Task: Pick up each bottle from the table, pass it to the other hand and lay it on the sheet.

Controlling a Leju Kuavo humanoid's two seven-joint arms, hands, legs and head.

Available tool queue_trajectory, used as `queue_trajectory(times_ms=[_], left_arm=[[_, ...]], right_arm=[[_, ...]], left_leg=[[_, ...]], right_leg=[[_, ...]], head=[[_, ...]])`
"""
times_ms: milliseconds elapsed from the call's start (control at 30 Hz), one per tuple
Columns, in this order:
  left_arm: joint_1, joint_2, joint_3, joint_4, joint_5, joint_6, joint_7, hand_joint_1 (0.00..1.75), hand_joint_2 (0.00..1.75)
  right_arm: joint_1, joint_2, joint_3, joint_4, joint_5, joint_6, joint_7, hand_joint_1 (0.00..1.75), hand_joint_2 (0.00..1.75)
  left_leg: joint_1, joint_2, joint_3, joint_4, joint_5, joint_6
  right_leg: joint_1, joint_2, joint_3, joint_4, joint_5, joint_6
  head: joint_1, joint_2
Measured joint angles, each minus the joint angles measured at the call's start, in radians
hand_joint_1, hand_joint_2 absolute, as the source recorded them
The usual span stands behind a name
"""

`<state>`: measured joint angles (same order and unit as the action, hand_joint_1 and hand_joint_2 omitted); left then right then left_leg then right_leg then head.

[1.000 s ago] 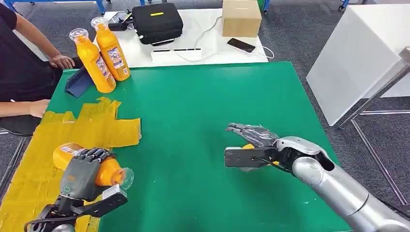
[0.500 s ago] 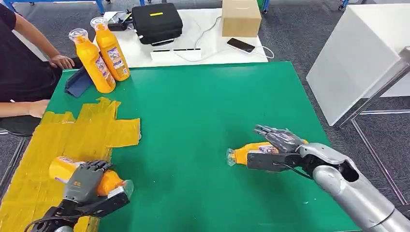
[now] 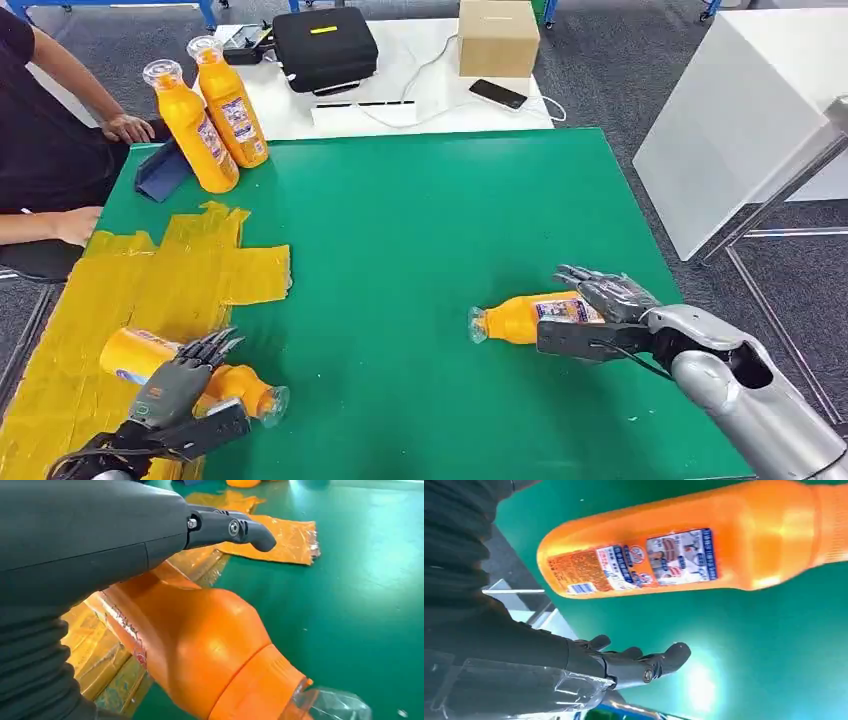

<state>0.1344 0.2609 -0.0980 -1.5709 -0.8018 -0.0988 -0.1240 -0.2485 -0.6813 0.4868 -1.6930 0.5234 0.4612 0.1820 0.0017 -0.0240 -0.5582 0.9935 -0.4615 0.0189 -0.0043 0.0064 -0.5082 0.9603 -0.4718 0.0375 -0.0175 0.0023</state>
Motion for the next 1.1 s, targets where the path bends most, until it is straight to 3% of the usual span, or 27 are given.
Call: queue_trajectory(times_ms=[233, 400, 600, 1100], left_arm=[[0.018, -0.007, 0.008, -0.039, 0.181, -0.051, -0.052, 0.00, 0.00], [0.042, -0.072, 0.055, -0.153, 0.515, -0.150, -0.092, 0.00, 0.00], [0.067, -0.118, 0.102, -0.267, 0.688, -0.225, -0.128, 0.00, 0.00], [0.110, -0.153, 0.126, -0.429, 0.766, -0.253, -0.139, 0.00, 0.00]], right_arm=[[0.001, 0.039, -0.009, 0.053, 0.128, -0.023, 0.000, 0.00, 1.75], [0.002, 0.085, -0.015, 0.105, 0.187, -0.033, 0.000, 0.00, 1.75], [0.002, 0.123, -0.016, 0.166, 0.216, -0.034, -0.019, 0.00, 1.75], [-0.007, 0.187, -0.011, 0.267, 0.318, -0.039, 0.012, 0.00, 1.75]], left_leg=[[0.000, 0.000, 0.000, 0.000, 0.000, 0.000], [0.000, 0.000, -0.001, 0.000, 0.000, 0.000], [0.000, 0.000, -0.001, 0.000, 0.000, 0.000], [0.000, 0.000, 0.000, 0.000, 0.000, 0.000]], right_leg=[[0.000, 0.000, 0.000, 0.000, 0.000, 0.000], [0.000, 0.000, 0.000, 0.000, 0.000, 0.000], [0.000, 0.000, 0.000, 0.000, 0.000, 0.000], [0.000, 0.000, 0.000, 0.000, 0.000, 0.000]], head=[[0.000, 0.000], [0.000, 0.000], [0.000, 0.000], [0.000, 0.000]])
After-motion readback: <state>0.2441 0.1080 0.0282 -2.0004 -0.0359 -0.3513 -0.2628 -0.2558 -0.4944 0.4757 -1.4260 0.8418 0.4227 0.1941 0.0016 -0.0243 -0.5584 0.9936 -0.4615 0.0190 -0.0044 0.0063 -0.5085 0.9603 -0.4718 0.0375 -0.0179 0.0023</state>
